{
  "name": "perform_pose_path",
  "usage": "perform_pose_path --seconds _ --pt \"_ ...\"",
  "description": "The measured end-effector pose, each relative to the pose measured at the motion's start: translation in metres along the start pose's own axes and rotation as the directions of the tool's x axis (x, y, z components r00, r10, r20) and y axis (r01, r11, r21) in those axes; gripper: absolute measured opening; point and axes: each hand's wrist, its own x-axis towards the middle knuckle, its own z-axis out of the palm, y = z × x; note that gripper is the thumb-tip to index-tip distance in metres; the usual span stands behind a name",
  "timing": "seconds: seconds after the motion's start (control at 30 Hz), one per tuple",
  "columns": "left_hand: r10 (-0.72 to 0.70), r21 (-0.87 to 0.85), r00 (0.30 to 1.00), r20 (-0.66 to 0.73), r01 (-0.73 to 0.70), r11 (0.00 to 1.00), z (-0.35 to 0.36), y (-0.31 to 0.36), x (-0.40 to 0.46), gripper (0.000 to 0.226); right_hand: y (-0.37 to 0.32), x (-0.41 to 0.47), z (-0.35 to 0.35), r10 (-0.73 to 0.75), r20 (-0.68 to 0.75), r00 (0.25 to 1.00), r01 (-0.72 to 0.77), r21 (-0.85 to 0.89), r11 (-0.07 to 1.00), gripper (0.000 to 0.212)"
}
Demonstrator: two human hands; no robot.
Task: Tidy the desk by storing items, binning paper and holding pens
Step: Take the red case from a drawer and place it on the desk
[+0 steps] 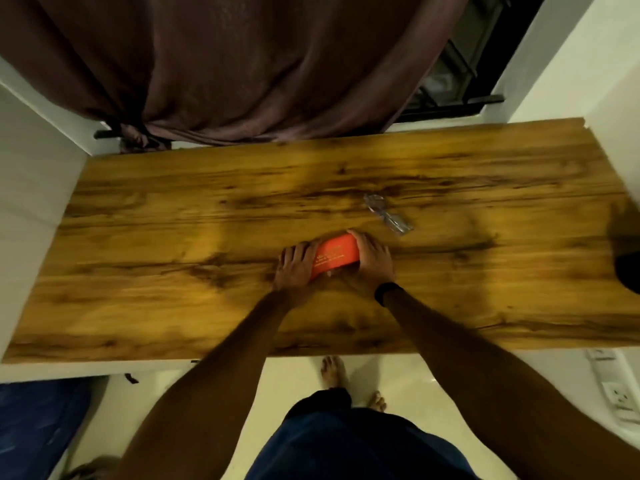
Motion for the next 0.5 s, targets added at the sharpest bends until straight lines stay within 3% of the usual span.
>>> perform_pose_path --seconds 0.17,0.3,0.43,0.5 --pt "0.087 0.1 0.994 -0.07 -0.08 0.992 0.001 0.007 0.022 0.085 -0.002 0.008 -0.001 0.018 -0.117 0.993 -0.017 0.01 1.0 0.094" --pt "0.13 0.113 0.981 -0.145 -0.114 0.987 -0.002 0.001 0.03 0.083 -0.004 0.014 -0.001 0.048 -0.138 0.989 -0.048 0.006 0.999 0.098" --pt "0.109 -0.018 0.992 -0.056 -0.11 0.994 -0.029 -0.005 0.05 0.079 -0.004 0.02 0.0 0.191 -0.113 0.975 -0.187 0.046 0.981 0.108" --pt "0.074 -0.161 0.997 0.021 -0.07 0.985 -0.046 -0.013 0.064 0.078 -0.005 0.021 -0.001 0.174 -0.128 0.976 -0.169 0.046 0.984 0.101"
